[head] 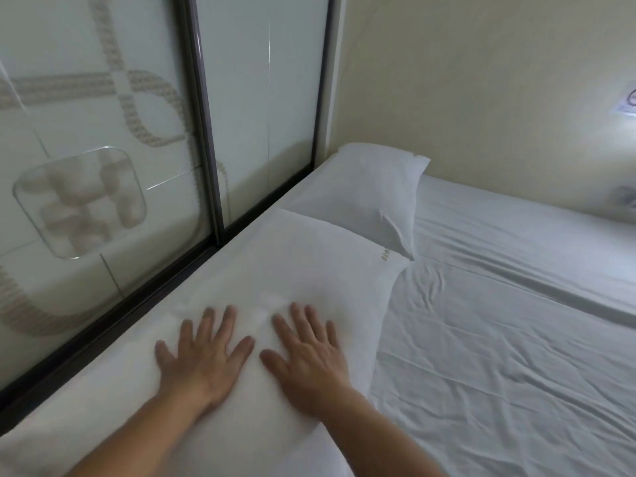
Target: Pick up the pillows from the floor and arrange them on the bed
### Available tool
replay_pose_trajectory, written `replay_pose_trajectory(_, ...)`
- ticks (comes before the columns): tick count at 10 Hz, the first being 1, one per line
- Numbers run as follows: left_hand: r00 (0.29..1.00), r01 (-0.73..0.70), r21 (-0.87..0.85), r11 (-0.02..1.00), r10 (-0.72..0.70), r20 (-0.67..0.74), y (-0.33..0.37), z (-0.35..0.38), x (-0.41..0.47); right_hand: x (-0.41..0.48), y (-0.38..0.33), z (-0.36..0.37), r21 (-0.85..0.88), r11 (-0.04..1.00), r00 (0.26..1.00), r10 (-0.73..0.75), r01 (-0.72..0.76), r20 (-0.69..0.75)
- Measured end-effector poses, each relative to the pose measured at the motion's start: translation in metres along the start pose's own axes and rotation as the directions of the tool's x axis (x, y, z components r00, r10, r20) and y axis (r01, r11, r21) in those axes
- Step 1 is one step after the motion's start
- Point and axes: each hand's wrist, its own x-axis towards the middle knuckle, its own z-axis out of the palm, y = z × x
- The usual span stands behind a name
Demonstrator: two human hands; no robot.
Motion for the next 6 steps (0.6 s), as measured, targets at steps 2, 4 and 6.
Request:
replay_pose_trajectory(2,0.970,0.241,-0.003,0.971,-0.241,-0.026,-0.041,-0.007,-0.020,0.018,0.079,-0.037,-0.057,0.829,0.831,0.553,-0.556,-0.059)
replay_pose_trajectory(4,0.989,0.129,0.030,0.991,-0.130,0.068,-0.034,0.009,-0.017,0.042,0.031,-0.001,-0.104,0.994,0.998,0.044,-0.040,0.039)
replay_pose_trajectory(6,0.913,0.392,0.097,0.915,-0.375,-0.161,-0.110,-0.021,-0.013,0.057,0.088,-0.051,-0.130,0.870,0.874,0.451,-0.476,-0.182)
